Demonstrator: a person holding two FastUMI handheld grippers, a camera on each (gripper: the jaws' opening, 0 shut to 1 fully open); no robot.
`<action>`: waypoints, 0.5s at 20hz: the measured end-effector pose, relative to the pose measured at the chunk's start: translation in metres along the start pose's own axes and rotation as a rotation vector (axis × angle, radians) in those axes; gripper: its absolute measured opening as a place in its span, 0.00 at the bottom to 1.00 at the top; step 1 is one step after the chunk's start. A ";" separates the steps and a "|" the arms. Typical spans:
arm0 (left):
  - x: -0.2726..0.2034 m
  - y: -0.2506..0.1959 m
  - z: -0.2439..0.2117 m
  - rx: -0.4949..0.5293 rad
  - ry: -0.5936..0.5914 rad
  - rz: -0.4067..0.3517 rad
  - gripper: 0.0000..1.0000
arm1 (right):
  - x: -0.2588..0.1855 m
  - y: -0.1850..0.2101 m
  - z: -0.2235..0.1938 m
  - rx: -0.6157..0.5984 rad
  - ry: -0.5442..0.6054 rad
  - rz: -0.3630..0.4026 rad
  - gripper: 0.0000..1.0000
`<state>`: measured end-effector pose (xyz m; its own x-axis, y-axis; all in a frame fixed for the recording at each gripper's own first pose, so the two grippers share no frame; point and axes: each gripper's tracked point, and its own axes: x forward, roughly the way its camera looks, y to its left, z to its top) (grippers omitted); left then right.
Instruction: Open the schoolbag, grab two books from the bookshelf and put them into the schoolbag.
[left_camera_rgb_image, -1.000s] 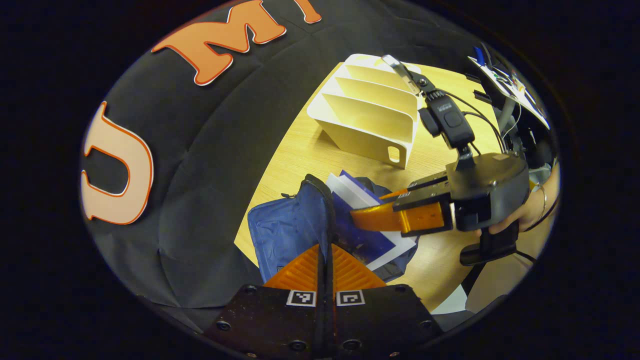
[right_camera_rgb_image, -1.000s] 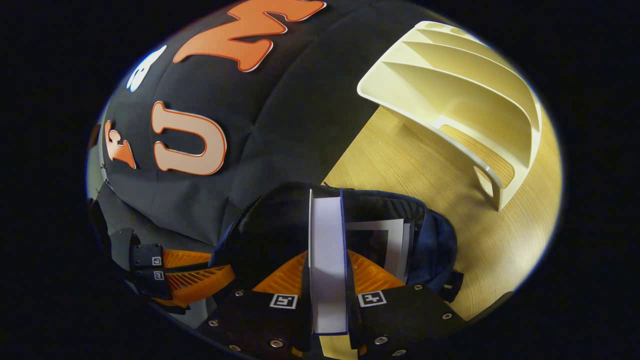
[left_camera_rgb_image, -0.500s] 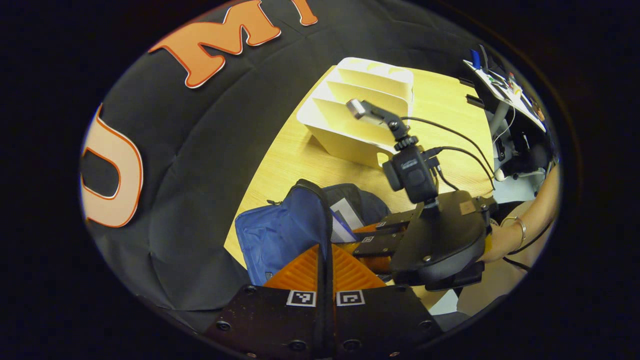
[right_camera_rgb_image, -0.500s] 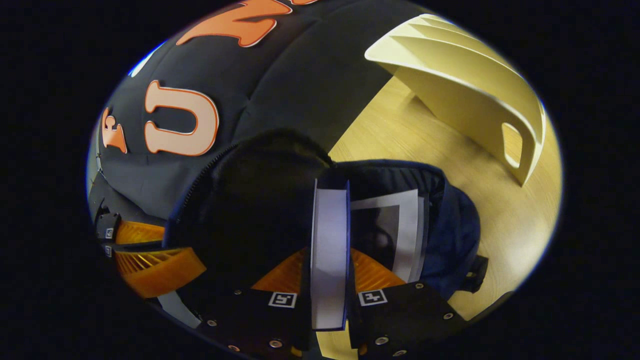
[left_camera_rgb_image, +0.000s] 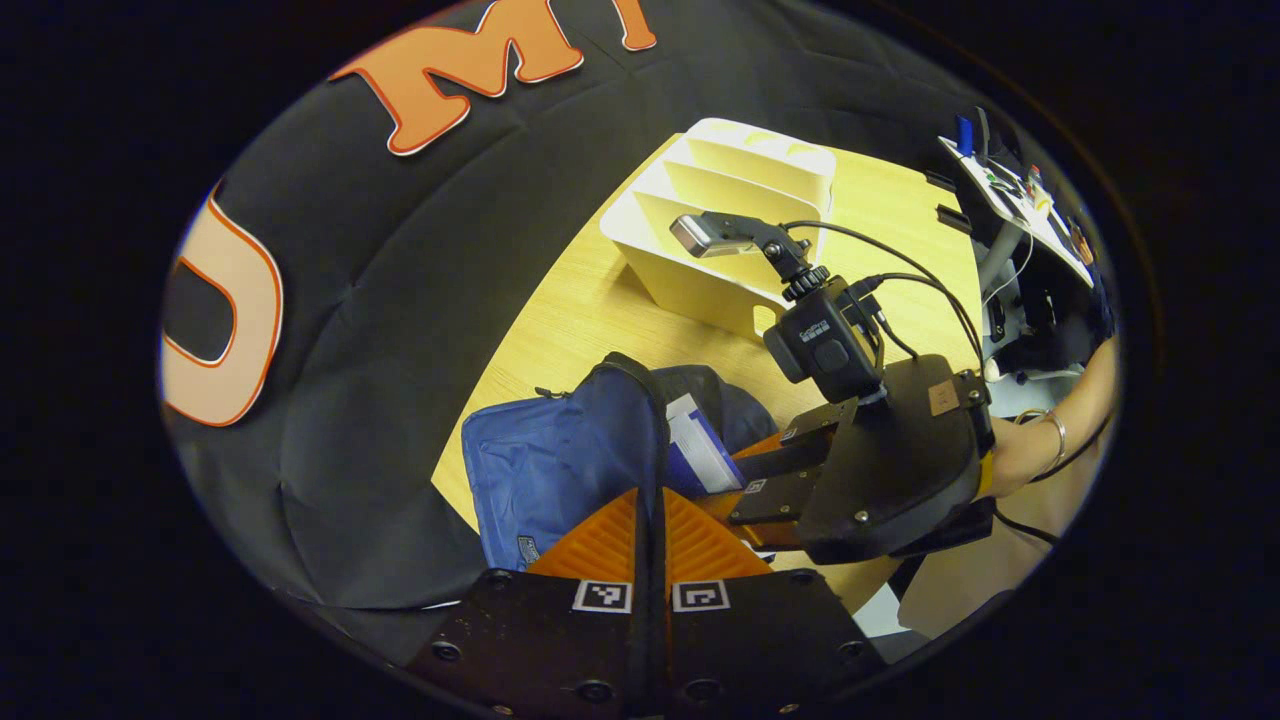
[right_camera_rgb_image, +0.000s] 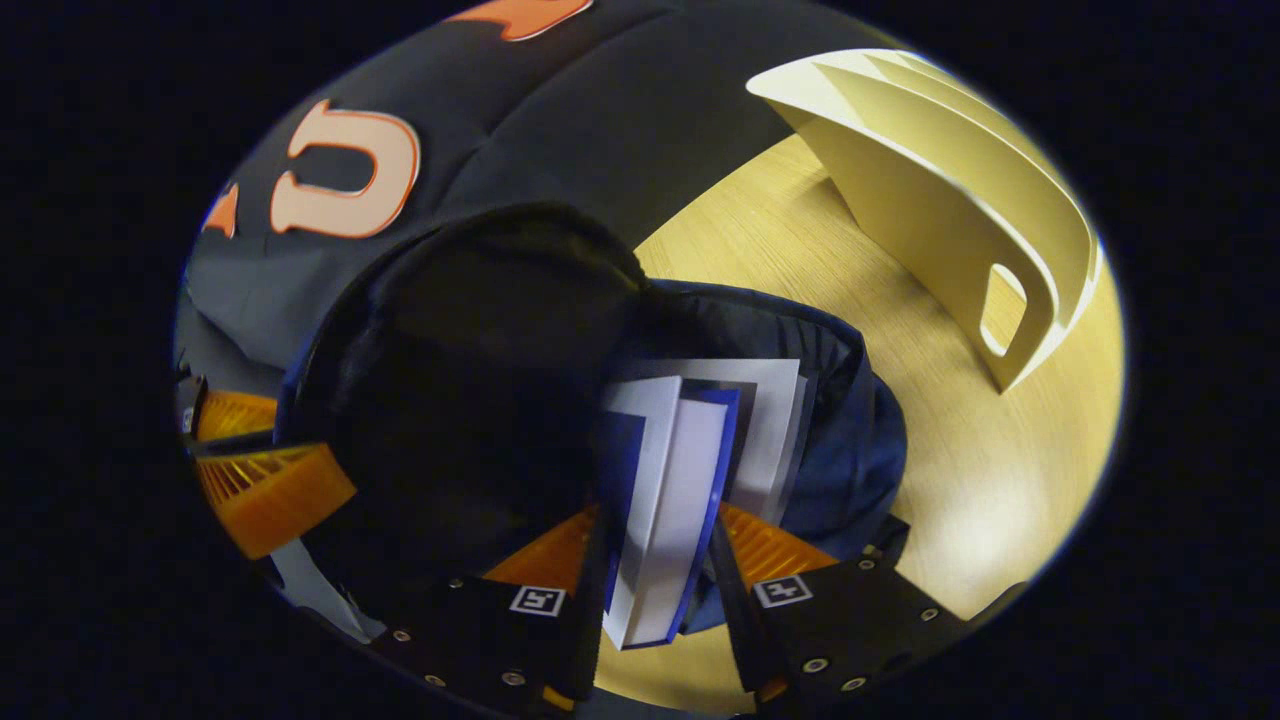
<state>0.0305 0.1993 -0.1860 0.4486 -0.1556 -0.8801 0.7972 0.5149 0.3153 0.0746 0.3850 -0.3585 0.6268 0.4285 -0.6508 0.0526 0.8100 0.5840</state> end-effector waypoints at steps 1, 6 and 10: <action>0.001 0.000 0.000 -0.004 0.001 0.002 0.01 | -0.002 -0.004 -0.002 -0.017 0.002 -0.009 0.57; 0.001 0.001 -0.007 -0.045 0.003 0.002 0.01 | -0.019 -0.021 0.012 -0.034 -0.032 -0.059 0.82; 0.006 -0.002 -0.010 -0.085 -0.010 -0.006 0.01 | -0.039 -0.037 0.031 -0.042 -0.085 -0.081 0.94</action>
<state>0.0276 0.2062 -0.1951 0.4486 -0.1671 -0.8780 0.7627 0.5837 0.2786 0.0724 0.3260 -0.3402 0.6853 0.3270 -0.6507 0.0742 0.8575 0.5091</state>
